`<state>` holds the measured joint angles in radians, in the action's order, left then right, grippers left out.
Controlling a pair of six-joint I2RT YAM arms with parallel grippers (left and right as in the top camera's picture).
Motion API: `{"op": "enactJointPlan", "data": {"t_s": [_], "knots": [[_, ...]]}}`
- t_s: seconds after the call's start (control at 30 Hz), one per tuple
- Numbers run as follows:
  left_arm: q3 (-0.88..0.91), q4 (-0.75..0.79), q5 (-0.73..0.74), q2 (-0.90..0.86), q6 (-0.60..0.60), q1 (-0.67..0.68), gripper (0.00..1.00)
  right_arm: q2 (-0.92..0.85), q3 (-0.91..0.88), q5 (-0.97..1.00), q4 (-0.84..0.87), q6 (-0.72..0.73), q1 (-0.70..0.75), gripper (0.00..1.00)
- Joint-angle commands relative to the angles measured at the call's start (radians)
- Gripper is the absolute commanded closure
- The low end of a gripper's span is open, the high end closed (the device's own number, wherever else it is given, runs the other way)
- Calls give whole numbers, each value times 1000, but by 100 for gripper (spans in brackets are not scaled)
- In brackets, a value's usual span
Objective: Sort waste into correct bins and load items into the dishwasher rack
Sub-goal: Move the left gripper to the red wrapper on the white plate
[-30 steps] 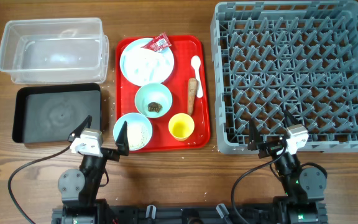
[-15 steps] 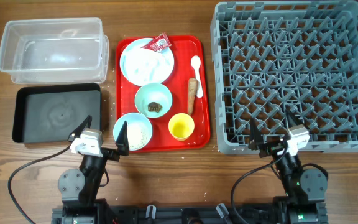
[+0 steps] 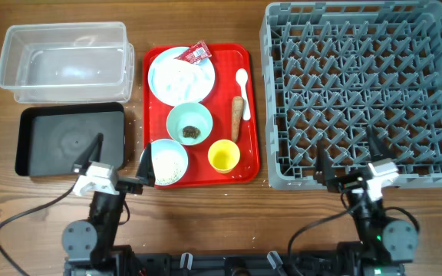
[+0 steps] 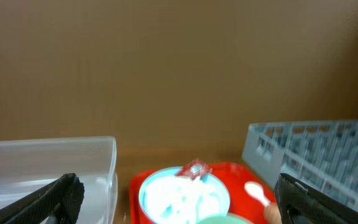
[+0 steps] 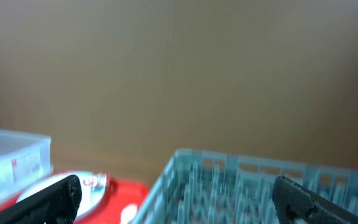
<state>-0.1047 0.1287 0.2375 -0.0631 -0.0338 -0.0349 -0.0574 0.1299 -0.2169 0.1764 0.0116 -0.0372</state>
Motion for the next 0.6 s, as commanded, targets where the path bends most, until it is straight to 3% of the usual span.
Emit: {"op": "enactJointPlan", "data": {"t_s": [0.0,0.2,0.33,0.47,0.57], "knots": [[-165,-2,58,-153,-31,-6,0,-97,160,-25,7,-49,2,0],[-564,-158,189,-614,-31,-6,0,-414,479,-55,-164,-95,2,0],[-897,-326,226,-920,-32,-6,0,-634,735,-55,-407,-94,2,0],[-1373,-677,229,-1292,-30,6,0,-870,1016,-57,-707,-114,2,0],[-1715,-912,226,-1567,-31,30,0,-1008,1152,-110,-864,-230,2,0]]}}
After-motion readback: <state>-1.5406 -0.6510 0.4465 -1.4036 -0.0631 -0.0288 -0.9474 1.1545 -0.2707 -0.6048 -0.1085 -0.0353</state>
